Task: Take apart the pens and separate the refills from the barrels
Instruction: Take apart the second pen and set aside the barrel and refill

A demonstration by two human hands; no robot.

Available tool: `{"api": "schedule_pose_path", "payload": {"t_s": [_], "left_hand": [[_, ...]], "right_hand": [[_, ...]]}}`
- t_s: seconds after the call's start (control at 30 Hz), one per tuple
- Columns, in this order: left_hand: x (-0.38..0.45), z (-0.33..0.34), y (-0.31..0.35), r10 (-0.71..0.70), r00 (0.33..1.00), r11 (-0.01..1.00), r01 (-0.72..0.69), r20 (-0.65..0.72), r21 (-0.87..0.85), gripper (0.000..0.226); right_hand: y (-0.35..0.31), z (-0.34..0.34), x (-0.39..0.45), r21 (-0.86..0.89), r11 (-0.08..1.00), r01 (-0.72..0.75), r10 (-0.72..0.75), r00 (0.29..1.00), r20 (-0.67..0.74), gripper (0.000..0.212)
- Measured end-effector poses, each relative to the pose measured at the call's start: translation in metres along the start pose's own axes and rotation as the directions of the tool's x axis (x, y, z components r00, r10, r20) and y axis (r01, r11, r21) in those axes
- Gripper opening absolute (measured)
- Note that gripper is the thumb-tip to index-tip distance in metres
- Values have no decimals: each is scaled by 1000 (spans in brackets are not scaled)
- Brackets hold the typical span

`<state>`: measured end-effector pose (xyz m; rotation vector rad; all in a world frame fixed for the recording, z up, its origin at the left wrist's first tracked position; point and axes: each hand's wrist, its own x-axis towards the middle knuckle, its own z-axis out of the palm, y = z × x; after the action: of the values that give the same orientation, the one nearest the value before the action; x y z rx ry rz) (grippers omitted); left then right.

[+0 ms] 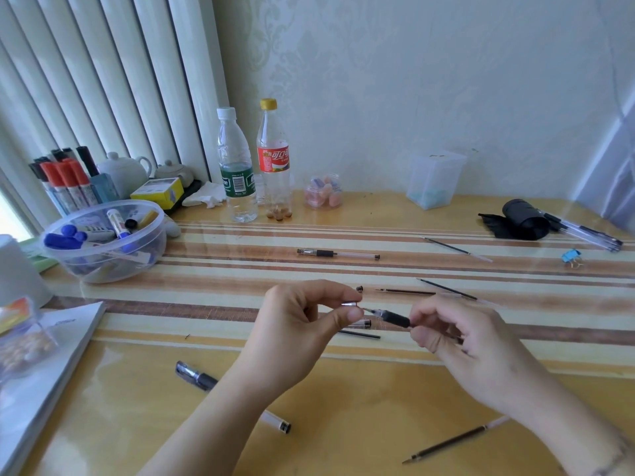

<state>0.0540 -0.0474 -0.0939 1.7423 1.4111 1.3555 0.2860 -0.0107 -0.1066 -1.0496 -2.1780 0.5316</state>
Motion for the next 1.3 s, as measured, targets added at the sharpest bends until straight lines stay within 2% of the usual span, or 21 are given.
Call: {"api": "schedule_pose_path", "payload": {"t_s": [0.2,0.3,0.47,0.57,0.73,0.83,0.93,1.0,1.17,1.3], "left_hand": [[-1,0,0,40,998,999,-39,50,-31,11],[-1,1,1,31,997,999,-32,70,4,4],[-6,4,8,59,991,968,-85,117,236,6],[-8,7,12,77,990,951,-107,115,290,7],[-8,6,17,70,985,955,-112,160,274,9],[-7,5,15,14,989,960,-55,146,274,7],[-6,4,17,0,989,968,-38,150,248,8],[-7,5,19,25,986,972,-62,166,225,8],[-6,6,14,40,989,971,-72,143,227,5],[-6,8,12,74,987,981,-97,141,167,3]], "right_hand": [[0,1,0,-16,1000,17,-17,1000,-15,22],[-1,1,0,-25,999,26,-27,999,-37,21],[-7,0,-2,-131,990,51,-59,996,-62,22],[-11,1,-2,-180,982,50,-64,995,-73,18],[-12,3,-5,-173,985,13,-19,999,-33,40],[-12,7,-6,-78,997,-8,8,1000,-2,28],[-12,8,-6,-109,994,-24,23,1000,-14,18],[-14,6,-6,-112,993,-29,27,999,-21,31],[-19,5,-6,-76,995,-58,58,998,2,32],[-20,5,-7,-111,991,-75,76,997,13,47]]}}
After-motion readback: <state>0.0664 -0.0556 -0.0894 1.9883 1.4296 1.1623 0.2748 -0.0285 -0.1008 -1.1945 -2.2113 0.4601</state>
